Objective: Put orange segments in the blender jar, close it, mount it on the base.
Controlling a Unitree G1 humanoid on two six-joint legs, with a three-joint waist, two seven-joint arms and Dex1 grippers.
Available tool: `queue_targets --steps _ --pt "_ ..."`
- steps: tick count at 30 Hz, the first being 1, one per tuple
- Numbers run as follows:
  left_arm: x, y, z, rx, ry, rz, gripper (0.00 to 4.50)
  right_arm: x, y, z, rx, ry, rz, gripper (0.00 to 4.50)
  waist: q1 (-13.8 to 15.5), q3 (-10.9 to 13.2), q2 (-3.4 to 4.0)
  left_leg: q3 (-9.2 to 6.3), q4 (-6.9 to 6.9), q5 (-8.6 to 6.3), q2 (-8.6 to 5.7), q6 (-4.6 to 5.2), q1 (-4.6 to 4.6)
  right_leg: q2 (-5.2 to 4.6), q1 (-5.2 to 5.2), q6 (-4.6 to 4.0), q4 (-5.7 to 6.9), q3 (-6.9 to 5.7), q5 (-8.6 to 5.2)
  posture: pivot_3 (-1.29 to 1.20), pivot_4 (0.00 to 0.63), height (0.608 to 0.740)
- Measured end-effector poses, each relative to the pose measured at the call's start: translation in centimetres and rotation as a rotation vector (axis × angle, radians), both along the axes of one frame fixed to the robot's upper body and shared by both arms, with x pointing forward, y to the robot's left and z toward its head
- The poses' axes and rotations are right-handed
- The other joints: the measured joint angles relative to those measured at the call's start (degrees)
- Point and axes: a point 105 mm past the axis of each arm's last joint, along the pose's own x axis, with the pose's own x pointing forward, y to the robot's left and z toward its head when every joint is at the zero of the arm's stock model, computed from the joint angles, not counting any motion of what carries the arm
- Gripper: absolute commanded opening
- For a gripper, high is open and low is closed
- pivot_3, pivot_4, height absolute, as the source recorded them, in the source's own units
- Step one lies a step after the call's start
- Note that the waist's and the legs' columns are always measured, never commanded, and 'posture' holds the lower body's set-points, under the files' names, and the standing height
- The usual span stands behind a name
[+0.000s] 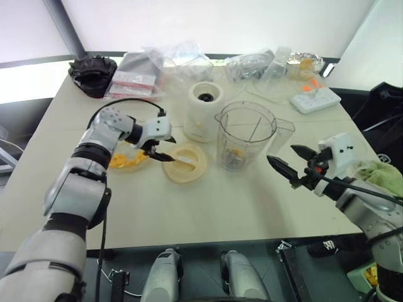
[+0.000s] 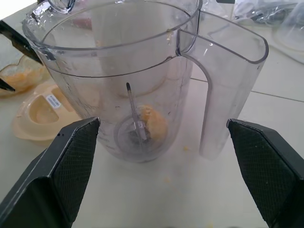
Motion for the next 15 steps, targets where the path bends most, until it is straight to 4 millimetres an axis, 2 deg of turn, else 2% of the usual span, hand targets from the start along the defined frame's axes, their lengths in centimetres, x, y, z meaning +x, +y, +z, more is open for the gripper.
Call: queue_targets --steps 7,12,15 --pt "0.4 -0.8 -1.2 0.074 -0.032 -0.009 2.17 -0.7 0.5 -0.2 0.005 0.018 0.013 4.5 0.0 0.0 0.0 -0.04 0.2 0.0 0.01 0.0 0.04 0.01 0.02 0.01 0.3 0.01 0.0 0.0 0.15 0.74" --pt "0.5 -1.6 -2.1 0.115 -0.041 -0.017 2.17 -2.1 2.5 0.6 0.01 0.025 0.124 4.5 0.0 0.0 -0.01 -0.09 0.46 0.0 0.02 0.0 0.03 0.01 0.03 0.03 0.53 0.0 -0.02 0.0 0.15 0.74" --pt "0.5 -2.0 -2.4 0.13 -0.052 -0.027 2.17 -2.8 3.1 0.2 -0.017 0.056 0.163 4.5 0.0 0.0 -0.01 -0.11 0.6 -0.01 0.03 0.0 0.05 0.01 0.11 0.03 0.57 -0.01 -0.02 0.0 0.15 0.74"
